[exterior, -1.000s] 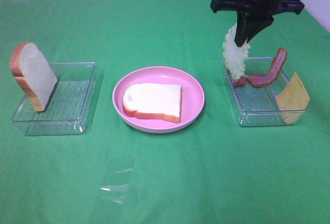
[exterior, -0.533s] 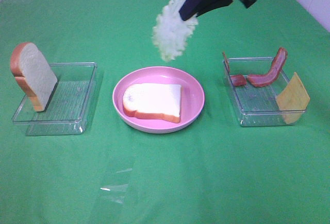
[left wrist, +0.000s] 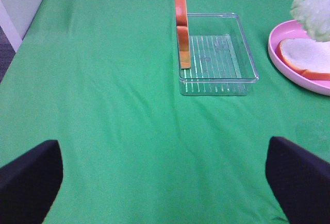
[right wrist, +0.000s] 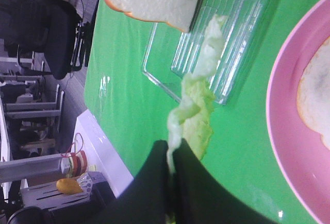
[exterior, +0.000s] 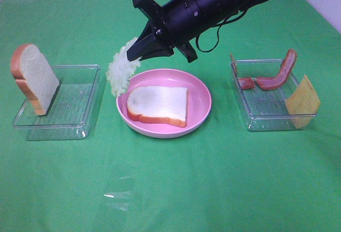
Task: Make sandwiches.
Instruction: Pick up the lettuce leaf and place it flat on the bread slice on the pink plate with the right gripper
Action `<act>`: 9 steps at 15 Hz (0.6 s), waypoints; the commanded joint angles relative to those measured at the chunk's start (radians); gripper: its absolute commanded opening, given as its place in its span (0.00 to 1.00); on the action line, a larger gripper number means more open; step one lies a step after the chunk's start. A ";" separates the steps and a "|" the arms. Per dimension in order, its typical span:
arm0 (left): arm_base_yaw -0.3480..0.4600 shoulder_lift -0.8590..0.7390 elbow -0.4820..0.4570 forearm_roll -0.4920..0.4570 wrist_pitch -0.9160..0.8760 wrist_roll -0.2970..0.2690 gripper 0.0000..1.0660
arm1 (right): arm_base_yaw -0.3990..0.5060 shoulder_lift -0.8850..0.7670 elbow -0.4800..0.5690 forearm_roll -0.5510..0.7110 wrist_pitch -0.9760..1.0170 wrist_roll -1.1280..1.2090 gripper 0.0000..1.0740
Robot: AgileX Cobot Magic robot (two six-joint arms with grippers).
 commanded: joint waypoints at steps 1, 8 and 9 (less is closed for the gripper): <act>0.000 -0.016 0.004 0.000 -0.010 -0.005 0.92 | -0.001 0.045 0.003 0.062 -0.047 -0.002 0.00; 0.000 -0.016 0.004 0.000 -0.010 -0.005 0.92 | -0.002 0.104 0.003 -0.118 -0.118 0.042 0.00; 0.000 -0.016 0.004 0.000 -0.010 -0.005 0.92 | -0.002 0.101 0.003 -0.203 -0.122 0.075 0.00</act>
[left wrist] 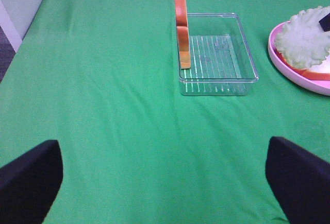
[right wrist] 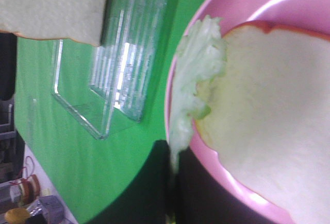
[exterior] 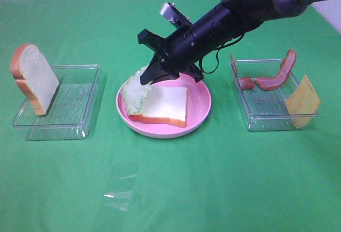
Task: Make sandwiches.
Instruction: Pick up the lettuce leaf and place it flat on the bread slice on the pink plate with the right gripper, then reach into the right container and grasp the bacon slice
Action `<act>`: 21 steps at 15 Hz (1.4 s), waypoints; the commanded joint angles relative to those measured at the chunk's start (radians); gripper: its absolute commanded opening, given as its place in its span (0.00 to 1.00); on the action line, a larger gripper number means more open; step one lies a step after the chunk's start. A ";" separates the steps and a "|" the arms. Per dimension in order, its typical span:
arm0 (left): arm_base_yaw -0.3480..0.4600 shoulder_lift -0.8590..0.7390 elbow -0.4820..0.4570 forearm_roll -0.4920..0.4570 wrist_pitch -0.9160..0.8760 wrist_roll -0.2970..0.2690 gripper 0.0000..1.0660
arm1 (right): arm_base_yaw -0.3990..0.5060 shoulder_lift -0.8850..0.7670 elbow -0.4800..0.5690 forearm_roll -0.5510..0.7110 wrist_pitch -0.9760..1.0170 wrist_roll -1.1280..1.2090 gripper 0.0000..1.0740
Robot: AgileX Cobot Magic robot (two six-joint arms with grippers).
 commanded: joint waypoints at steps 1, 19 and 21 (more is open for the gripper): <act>0.000 -0.016 0.004 0.000 -0.010 -0.005 0.92 | 0.000 -0.010 0.003 -0.128 -0.004 0.058 0.00; 0.000 -0.016 0.004 0.000 -0.010 -0.005 0.92 | -0.001 -0.252 -0.011 -0.506 0.134 0.319 0.90; 0.000 -0.016 0.004 0.000 -0.010 -0.002 0.92 | -0.001 -0.250 -0.105 -0.717 0.242 0.466 0.90</act>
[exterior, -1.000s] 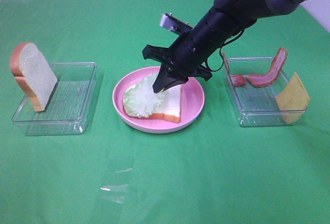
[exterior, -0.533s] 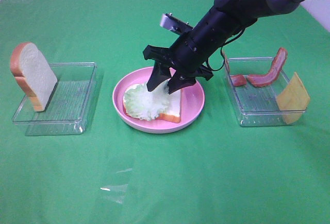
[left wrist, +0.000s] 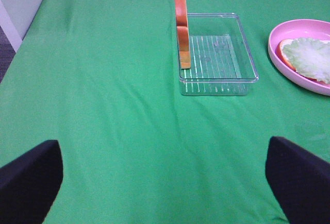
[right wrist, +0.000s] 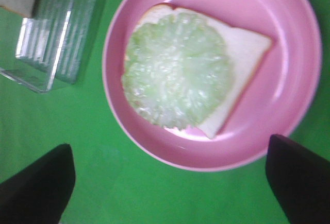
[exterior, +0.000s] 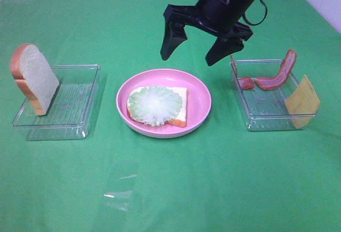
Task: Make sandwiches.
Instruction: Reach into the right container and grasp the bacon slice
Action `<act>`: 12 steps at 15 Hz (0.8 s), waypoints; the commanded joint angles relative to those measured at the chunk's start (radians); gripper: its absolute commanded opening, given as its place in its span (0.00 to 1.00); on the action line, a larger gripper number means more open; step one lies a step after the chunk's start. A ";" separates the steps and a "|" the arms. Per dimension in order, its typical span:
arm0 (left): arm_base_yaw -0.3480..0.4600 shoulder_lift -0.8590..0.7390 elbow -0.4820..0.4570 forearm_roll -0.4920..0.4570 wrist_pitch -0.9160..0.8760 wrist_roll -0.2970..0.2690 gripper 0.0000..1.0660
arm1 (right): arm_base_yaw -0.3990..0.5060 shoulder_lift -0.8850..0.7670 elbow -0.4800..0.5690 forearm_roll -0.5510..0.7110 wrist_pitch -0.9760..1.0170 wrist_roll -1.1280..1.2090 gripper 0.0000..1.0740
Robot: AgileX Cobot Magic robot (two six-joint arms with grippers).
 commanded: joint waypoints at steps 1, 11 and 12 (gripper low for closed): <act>0.000 -0.016 0.004 0.000 -0.010 -0.002 0.92 | -0.002 0.012 -0.105 -0.201 0.110 0.113 0.90; 0.000 -0.016 0.004 0.000 -0.010 -0.002 0.92 | -0.175 0.279 -0.420 -0.208 0.244 0.096 0.87; 0.000 -0.016 0.004 0.000 -0.010 -0.002 0.92 | -0.176 0.298 -0.425 -0.214 0.235 0.093 0.87</act>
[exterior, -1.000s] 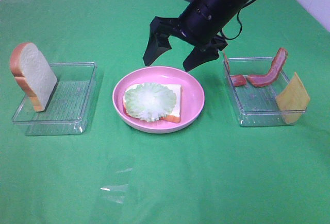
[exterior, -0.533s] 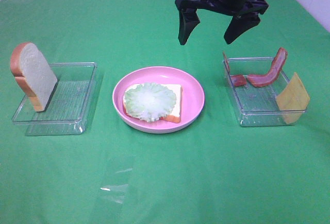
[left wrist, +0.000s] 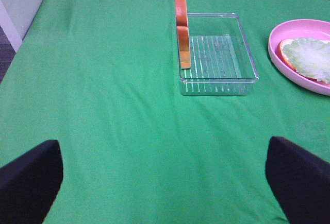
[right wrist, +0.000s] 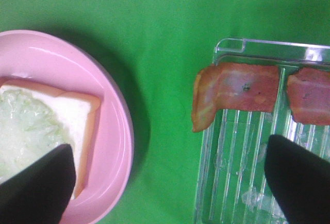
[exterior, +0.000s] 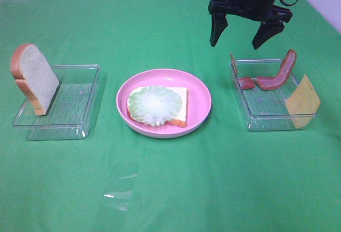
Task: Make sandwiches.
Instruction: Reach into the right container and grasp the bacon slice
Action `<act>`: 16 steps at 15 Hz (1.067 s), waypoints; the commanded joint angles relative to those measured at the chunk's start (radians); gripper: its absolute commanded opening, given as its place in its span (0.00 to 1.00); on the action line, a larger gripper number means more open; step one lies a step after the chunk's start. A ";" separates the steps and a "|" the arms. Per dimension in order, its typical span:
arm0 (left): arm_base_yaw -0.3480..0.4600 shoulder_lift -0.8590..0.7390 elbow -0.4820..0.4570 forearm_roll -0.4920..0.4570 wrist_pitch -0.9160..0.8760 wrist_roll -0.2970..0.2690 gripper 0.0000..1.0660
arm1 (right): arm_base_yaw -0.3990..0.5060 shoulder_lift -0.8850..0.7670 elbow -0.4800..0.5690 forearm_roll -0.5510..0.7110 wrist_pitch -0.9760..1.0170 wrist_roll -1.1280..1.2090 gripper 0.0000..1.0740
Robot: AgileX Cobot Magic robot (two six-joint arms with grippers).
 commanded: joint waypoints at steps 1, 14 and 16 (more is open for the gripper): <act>0.000 -0.016 0.004 0.000 -0.010 -0.002 0.92 | -0.005 0.048 -0.013 -0.006 0.007 -0.012 0.87; 0.000 -0.016 0.004 0.000 -0.010 -0.003 0.92 | -0.005 0.119 -0.013 -0.029 -0.120 -0.012 0.79; 0.000 -0.016 0.004 0.000 -0.010 -0.003 0.92 | -0.005 0.127 -0.013 -0.029 -0.109 -0.012 0.78</act>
